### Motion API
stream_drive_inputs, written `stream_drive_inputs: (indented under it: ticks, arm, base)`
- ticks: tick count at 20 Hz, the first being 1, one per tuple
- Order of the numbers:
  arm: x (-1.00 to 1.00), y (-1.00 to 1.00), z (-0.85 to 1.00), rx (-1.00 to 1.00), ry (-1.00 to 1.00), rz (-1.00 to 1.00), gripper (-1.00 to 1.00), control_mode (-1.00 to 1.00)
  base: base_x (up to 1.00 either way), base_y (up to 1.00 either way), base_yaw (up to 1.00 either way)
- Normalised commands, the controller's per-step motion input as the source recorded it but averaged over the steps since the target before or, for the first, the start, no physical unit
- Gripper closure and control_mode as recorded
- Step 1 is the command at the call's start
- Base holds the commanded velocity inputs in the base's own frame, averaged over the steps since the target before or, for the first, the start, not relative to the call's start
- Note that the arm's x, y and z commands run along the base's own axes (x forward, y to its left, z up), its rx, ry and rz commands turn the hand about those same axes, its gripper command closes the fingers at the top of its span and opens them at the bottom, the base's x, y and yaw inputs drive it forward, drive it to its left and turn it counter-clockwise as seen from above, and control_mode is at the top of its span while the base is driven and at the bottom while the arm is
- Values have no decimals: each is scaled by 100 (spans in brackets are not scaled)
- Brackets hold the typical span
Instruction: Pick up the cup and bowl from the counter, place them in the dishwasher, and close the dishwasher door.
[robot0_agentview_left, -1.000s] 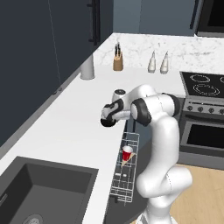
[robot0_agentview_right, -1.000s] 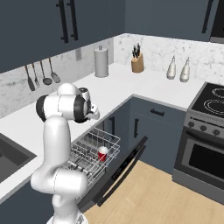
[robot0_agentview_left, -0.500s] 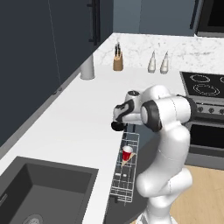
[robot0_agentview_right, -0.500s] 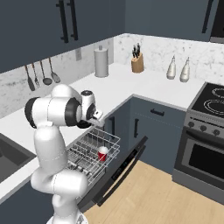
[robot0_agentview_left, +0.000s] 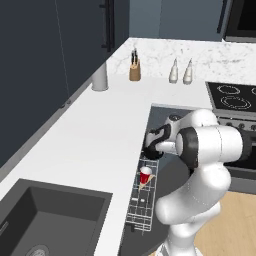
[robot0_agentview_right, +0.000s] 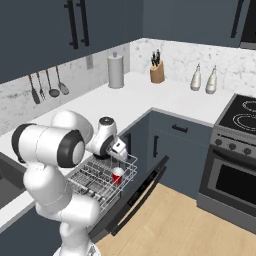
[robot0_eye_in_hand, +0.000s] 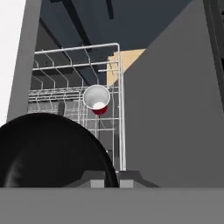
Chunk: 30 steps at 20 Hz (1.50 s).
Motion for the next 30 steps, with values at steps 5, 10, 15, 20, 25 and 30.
stream_drive_inputs:
  ticks: [5, 10, 15, 20, 25, 30]
  arm:
    - [-17, -20, -33, 9, -2, 0, 100, -100]
    - [26, -11, -56, 18, 8, 5, 100, -100]
    - [17, -1, -53, 18, 0, 9, 100, -100]
    - [30, 0, -44, 3, 0, 1, 100, -100]
    - [34, 4, -42, 0, 0, 1, 100, -100]
    - [53, 18, -42, 0, 0, 0, 100, -100]
  base:
    - [0, 0, 0]
    - [0, 0, 0]
    - [0, 0, 0]
    - [0, 0, 0]
    - [0, 0, 0]
    - [0, 0, 0]
